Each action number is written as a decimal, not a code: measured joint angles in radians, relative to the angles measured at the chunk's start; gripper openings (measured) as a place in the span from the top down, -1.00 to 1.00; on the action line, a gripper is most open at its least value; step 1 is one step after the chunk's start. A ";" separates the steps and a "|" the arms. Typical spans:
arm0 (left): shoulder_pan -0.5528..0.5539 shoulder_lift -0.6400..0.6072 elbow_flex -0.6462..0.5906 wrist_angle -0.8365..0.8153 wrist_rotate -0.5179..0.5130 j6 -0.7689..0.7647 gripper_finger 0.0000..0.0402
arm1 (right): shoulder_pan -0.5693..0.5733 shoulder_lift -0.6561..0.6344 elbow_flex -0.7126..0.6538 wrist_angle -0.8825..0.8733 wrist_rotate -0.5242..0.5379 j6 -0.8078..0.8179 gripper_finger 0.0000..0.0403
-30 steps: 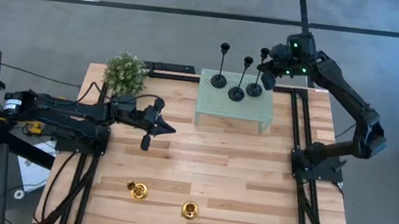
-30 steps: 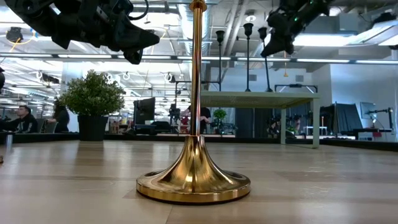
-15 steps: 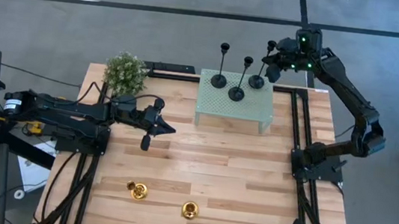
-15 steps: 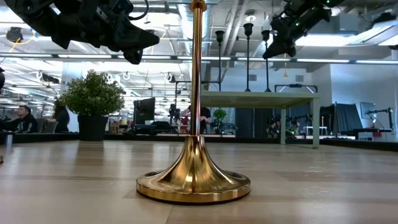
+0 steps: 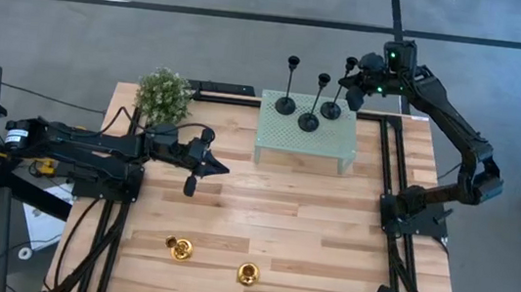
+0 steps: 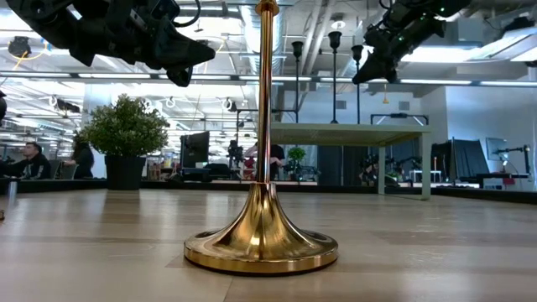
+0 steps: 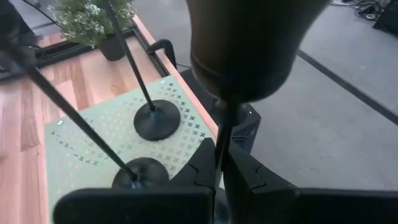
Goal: Pick & Place candle stick holders
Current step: Put the black candle holder on the shelf
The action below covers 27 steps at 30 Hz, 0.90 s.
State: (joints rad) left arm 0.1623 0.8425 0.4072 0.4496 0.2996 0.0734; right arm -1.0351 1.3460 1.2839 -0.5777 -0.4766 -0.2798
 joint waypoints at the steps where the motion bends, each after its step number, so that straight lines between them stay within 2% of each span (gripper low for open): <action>1: 0.000 0.000 0.000 0.000 0.000 0.000 0.96 | 0.000 0.000 0.000 0.000 0.000 0.000 1.00; 7: 0.000 0.000 0.000 0.000 0.000 0.000 0.96 | 0.000 0.000 0.000 0.000 0.000 0.015 0.95; 19: 0.000 0.000 0.000 0.000 0.000 0.000 0.96 | 0.001 0.000 0.000 -0.024 0.003 0.011 0.57; 27: 0.000 0.000 0.000 0.000 0.000 0.000 0.96 | 0.001 0.000 0.067 -0.093 0.006 0.008 0.23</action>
State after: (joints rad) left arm 0.1623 0.8425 0.4072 0.4496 0.2996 0.0737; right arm -1.0344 1.3464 1.3505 -0.6703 -0.4702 -0.2722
